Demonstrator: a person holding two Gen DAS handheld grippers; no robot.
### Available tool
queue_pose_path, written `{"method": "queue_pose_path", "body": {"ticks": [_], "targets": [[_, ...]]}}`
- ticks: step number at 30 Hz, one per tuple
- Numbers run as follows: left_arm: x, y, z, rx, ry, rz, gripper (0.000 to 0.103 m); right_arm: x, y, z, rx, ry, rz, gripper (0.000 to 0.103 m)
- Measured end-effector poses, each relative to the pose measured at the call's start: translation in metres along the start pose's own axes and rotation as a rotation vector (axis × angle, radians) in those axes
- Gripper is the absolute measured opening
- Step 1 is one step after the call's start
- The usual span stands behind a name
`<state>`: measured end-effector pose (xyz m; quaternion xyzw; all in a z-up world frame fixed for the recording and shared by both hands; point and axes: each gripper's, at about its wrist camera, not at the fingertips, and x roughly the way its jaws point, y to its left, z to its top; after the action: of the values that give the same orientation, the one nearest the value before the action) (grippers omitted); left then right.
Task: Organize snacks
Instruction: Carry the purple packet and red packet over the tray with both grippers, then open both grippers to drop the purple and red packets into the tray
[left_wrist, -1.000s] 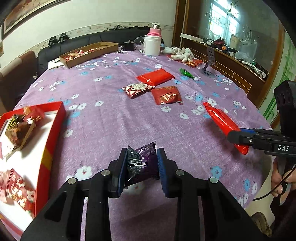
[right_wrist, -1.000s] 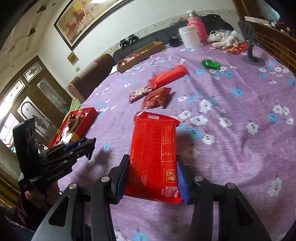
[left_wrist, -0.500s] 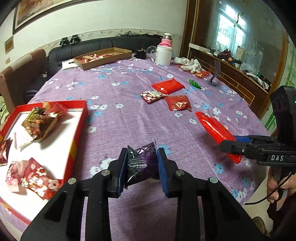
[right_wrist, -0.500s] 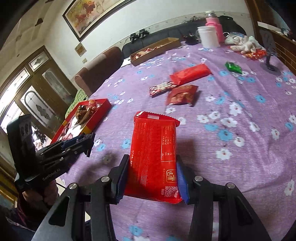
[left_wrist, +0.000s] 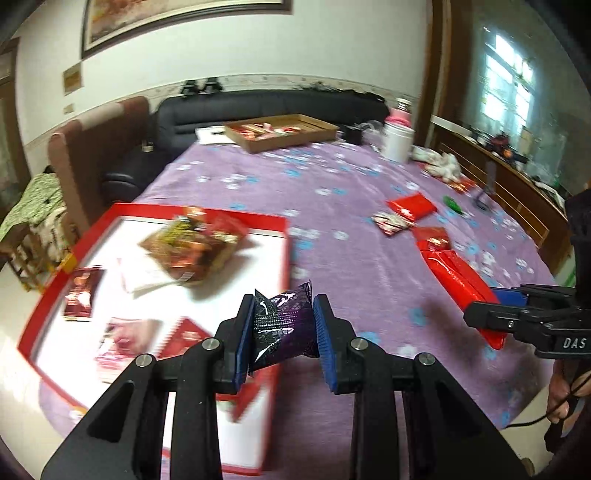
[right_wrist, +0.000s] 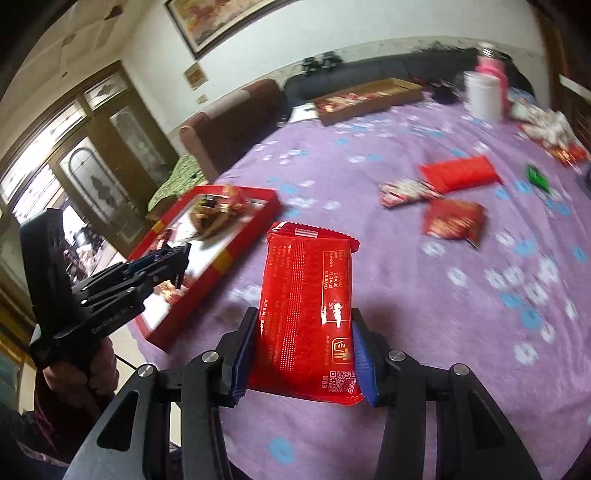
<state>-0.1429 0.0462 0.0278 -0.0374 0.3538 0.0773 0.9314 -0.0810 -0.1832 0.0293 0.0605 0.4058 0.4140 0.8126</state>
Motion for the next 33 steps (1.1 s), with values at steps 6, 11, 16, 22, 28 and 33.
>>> {"method": "queue_pose_path", "body": {"ticks": [6, 11, 16, 22, 28, 33], "targets": [[-0.004, 0.039, 0.005, -0.043, -0.022, 0.113, 0.029, 0.029, 0.044, 0.027, -0.085, 0.01, 0.035, 0.047], [-0.004, 0.065, 0.005, -0.066, -0.027, 0.172, 0.029, 0.051, 0.08, 0.045, -0.139, 0.01, 0.073, 0.047], [-0.004, 0.08, 0.004, -0.078, -0.028, 0.188, 0.029, 0.063, 0.101, 0.055, -0.168, 0.007, 0.098, 0.047], [-0.003, 0.09, 0.004, -0.089, -0.028, 0.197, 0.029, 0.066, 0.107, 0.058, -0.174, 0.008, 0.101, 0.047], [-0.004, 0.094, 0.004, -0.093, -0.028, 0.2, 0.029, 0.066, 0.108, 0.058, -0.174, 0.01, 0.098, 0.047], [-0.004, 0.101, 0.002, -0.105, -0.022, 0.207, 0.029, 0.068, 0.111, 0.058, -0.182, 0.012, 0.098, 0.047]]}}
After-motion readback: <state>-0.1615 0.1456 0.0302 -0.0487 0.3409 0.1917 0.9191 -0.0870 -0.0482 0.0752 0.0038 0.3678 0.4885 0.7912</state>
